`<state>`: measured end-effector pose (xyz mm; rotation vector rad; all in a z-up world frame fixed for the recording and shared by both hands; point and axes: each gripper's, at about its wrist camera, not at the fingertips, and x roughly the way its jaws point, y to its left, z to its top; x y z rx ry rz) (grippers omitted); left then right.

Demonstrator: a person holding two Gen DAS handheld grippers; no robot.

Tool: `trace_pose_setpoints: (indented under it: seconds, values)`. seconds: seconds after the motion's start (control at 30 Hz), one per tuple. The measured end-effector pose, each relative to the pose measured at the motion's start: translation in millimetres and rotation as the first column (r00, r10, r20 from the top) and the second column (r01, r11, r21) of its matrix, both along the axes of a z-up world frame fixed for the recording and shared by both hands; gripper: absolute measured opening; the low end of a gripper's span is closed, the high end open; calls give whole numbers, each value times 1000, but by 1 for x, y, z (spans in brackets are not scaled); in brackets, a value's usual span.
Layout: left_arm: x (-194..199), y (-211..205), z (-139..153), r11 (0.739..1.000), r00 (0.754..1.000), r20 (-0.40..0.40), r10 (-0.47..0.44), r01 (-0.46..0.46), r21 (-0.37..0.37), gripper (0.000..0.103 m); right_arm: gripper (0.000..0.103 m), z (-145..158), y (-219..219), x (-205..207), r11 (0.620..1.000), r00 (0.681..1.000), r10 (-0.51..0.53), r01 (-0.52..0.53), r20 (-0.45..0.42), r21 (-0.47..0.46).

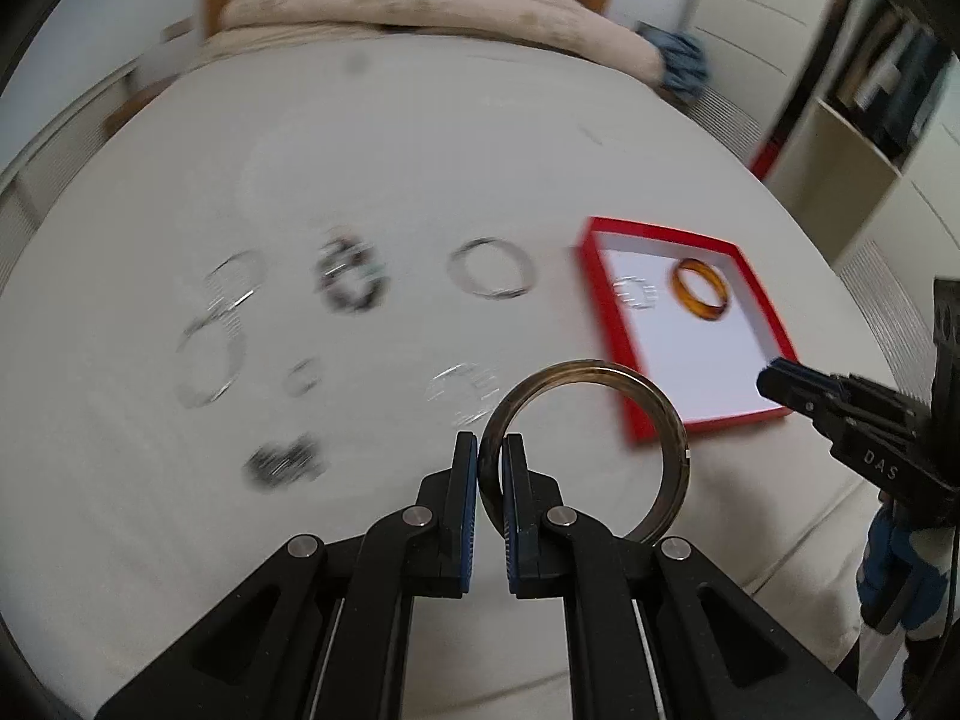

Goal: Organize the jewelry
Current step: 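Carry the dark bangle and small ring over the red box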

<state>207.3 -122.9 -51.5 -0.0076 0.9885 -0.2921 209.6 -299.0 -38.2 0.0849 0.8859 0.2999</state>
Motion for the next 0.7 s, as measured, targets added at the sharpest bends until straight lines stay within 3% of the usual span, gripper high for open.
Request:
trace_pose_setpoints:
  seconds: [0.33,0.47,0.7]
  values:
    - [81,-139,-33,968,975,-30,-218,220,124,8,18,-16,-85,79,996,996,-87,86,-21,-20]
    - [96,-165,-54,949,961,-58,-271,277,153,8,18,-29,-102,113,997,996,-74,74,-43,-14]
    - [115,-178,-89,926,941,-108,-322,337,171,8,18,-54,-101,145,996,992,73,-78,-99,-42]
